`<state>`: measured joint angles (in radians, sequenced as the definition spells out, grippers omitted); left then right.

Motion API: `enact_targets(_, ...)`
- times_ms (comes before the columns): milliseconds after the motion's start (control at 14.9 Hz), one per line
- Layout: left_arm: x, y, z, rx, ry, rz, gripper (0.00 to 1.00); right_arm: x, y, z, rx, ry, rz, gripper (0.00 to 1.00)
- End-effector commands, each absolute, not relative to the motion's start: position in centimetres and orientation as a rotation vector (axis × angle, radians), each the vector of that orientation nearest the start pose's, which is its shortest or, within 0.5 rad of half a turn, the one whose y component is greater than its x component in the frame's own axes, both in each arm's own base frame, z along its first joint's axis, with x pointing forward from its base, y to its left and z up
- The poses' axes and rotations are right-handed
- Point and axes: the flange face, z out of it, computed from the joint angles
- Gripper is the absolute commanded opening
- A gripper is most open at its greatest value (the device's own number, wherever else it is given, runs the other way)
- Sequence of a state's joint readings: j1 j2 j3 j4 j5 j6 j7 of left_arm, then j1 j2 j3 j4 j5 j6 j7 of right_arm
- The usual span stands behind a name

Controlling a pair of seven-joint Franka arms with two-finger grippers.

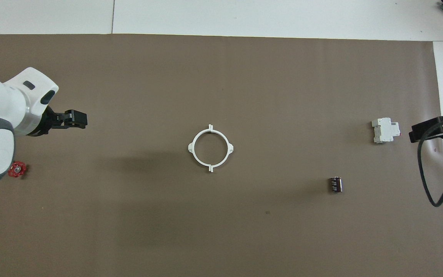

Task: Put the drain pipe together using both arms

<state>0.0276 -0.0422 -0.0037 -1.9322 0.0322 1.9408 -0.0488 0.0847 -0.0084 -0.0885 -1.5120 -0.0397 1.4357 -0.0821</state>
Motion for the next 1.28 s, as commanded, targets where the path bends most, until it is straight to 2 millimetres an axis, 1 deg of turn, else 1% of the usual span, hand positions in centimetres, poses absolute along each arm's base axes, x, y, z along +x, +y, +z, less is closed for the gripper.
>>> enact_targets(0,53.5,3.0,53.9,-3.107,-0.075,-0.056,1.0,53.4,-1.0,64.6,-3.147,-0.143,0.093,1.0)
enact_targets(67,53.3,3.3,54.4,-3.106,-0.085,-0.049,1.0,53.4,-1.0,64.6,-3.147,-0.143,0.093,1.0)
enact_targets(269,53.4,3.3,57.0,-3.106,-0.087,-0.032,1.0,53.4,-1.0,64.6,-3.147,-0.143,0.093,1.0)
enact_targets(537,53.1,3.1,58.2,-3.104,-0.085,-0.037,1.0,53.4,-1.0,64.6,-3.147,-0.143,0.093,1.0)
enact_targets(604,53.0,3.5,58.4,-3.103,-0.093,-0.027,1.0,53.4,-1.0,64.6,-3.147,-0.143,0.093,1.0)
enact_targets(671,53.1,3.4,58.5,-3.103,-0.086,-0.029,1.0,53.4,-1.0,64.6,-3.147,-0.143,0.093,1.0)
enact_targets(739,53.4,3.9,57.7,-3.105,-0.092,-0.02,1.0,53.4,-1.0,64.6,-3.147,-0.143,0.093,1.0)
enact_targets(806,54.0,4.0,56.5,-3.106,-0.065,0.012,1.0,53.4,-1.0,64.6,-3.147,-0.143,0.093,1.0)
enact_targets(873,54.5,4.2,55.9,-3.109,-0.042,0.043,1.0,53.4,-1.0,64.6,-3.147,-0.143,0.093,1.0)
enact_targets(940,55.1,4.3,57.0,-3.109,-0.043,0.029,1.0,53.4,-1.0,64.6,-3.147,-0.143,0.093,1.0)
enact_targets(1007,56.1,4.0,57.3,-3.109,-0.035,0.05,1.0,53.4,-1.0,64.6,-3.147,-0.143,0.093,1.0)
enact_targets(1074,57.4,2.9,57.0,-3.108,-0.003,0.078,1.0,53.4,-1.0,64.6,-3.147,-0.143,0.093,1.0)
enact_targets(1141,57.9,2.4,56.4,-3.108,0.01,0.088,1.0,53.4,-1.0,64.6,-3.147,-0.143,0.093,1.0)
enact_targets(1209,58.1,2.5,55.9,-3.108,0.01,0.093,1.0,53.4,-1.0,64.6,-3.147,-0.143,0.093,1.0)
